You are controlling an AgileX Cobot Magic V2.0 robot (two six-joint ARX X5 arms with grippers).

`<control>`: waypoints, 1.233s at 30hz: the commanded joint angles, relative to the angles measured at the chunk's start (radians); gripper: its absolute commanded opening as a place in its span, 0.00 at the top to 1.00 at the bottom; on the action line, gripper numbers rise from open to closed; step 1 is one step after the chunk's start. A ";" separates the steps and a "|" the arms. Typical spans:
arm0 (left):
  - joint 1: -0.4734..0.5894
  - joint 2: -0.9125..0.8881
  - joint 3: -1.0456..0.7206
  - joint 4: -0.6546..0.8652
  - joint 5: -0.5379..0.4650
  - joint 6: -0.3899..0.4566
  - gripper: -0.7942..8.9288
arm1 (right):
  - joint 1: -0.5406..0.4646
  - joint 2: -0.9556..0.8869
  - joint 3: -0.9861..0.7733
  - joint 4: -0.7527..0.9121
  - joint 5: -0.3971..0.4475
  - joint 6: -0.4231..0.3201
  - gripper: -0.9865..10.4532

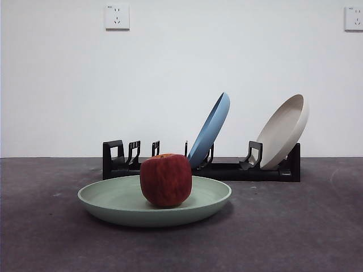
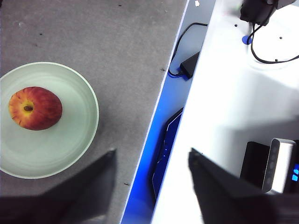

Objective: Take the green plate from the plate rack,put the plate on the table,take the apple from the table,put the apple in the plate

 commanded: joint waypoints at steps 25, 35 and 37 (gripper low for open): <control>0.004 0.001 -0.003 0.053 -0.005 -0.019 0.92 | 0.001 -0.003 0.001 -0.018 0.011 0.013 0.91; 0.161 -0.079 -0.005 0.310 -0.079 0.088 0.92 | 0.001 -0.004 0.001 -0.018 0.011 0.013 0.91; 0.246 -0.122 -0.005 0.417 -0.077 0.098 0.92 | 0.001 -0.008 0.001 -0.018 0.011 0.013 0.91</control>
